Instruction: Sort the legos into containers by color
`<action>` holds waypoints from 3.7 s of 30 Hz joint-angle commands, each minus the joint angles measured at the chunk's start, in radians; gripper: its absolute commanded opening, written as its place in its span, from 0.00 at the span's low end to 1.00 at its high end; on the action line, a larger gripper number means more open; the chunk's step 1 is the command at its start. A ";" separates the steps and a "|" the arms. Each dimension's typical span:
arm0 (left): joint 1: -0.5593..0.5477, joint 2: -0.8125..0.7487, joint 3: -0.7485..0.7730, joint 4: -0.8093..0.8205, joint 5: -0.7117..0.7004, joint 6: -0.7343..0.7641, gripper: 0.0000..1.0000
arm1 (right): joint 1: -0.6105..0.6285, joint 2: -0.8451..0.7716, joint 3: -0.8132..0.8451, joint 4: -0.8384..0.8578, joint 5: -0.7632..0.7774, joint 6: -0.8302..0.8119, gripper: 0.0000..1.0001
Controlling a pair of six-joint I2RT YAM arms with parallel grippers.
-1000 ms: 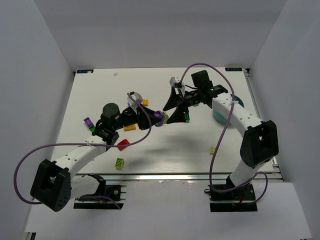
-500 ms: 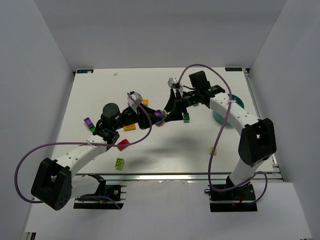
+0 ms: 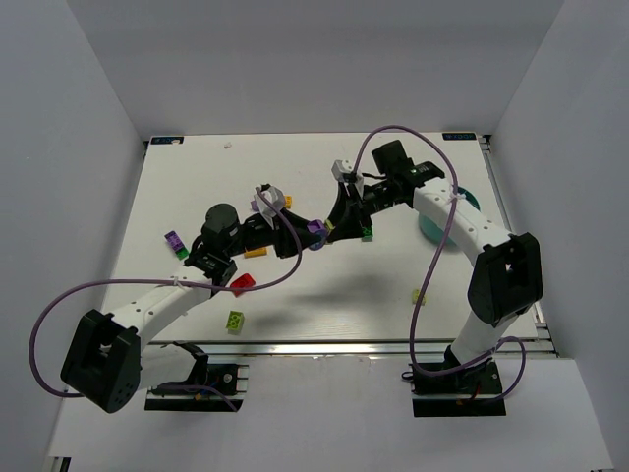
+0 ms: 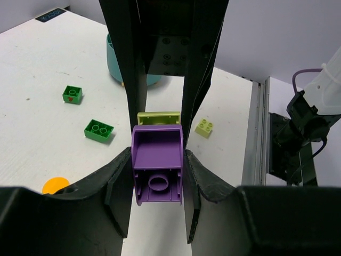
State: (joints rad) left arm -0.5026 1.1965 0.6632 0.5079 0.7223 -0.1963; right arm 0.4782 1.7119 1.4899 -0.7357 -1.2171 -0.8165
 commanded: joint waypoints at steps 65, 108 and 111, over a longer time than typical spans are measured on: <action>0.038 0.118 0.081 0.099 -0.207 -0.356 0.00 | -0.584 0.121 0.082 -0.153 0.562 -0.742 0.44; 0.038 0.054 0.015 0.015 -0.277 -0.400 0.00 | -0.170 -0.509 -0.614 -0.128 0.856 -0.378 0.90; 0.038 0.011 -0.016 -0.008 -0.311 -0.396 0.00 | -0.170 -0.489 -0.683 -0.067 0.901 -0.354 0.86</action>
State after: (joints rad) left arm -0.4667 1.2716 0.6769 0.5228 0.4538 -0.6090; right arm 0.3038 1.2167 0.8326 -0.8711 -0.3588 -1.1118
